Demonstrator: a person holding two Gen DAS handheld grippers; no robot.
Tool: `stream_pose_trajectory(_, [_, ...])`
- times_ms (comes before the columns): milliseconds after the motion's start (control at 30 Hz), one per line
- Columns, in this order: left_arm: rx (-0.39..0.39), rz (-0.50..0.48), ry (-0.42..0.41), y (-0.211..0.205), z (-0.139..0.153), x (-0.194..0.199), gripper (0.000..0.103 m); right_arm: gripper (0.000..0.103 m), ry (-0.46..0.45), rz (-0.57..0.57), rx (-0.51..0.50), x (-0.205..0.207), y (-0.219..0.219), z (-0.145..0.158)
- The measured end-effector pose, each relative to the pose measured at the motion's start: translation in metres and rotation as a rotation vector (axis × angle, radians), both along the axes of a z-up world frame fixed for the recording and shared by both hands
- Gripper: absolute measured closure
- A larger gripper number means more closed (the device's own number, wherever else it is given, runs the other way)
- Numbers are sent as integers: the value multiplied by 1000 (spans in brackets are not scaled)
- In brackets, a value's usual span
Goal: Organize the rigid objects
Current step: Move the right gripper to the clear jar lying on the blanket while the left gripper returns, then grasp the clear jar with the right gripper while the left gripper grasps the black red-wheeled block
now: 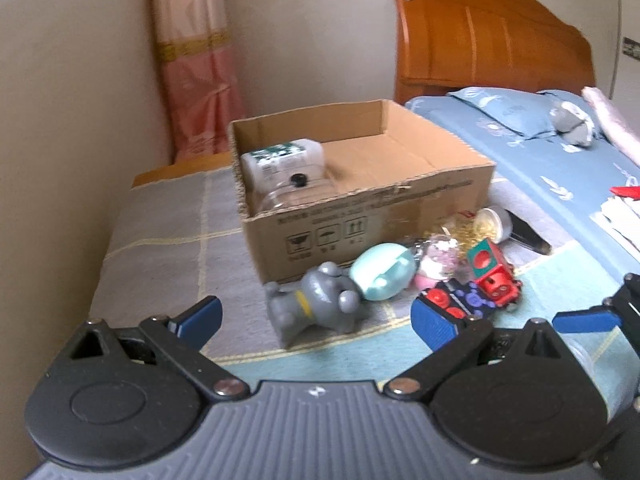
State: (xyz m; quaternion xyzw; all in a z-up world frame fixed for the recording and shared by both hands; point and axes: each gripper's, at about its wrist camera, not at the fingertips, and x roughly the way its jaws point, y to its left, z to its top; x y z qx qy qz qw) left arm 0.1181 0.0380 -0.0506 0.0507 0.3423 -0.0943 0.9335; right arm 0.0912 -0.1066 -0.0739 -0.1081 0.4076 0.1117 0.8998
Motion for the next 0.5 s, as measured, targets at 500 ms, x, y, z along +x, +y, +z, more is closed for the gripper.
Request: stream_pose_trajectory(500, [10, -292, 28, -49, -18, 10, 3, 0, 19, -33, 84, -9, -55, -6])
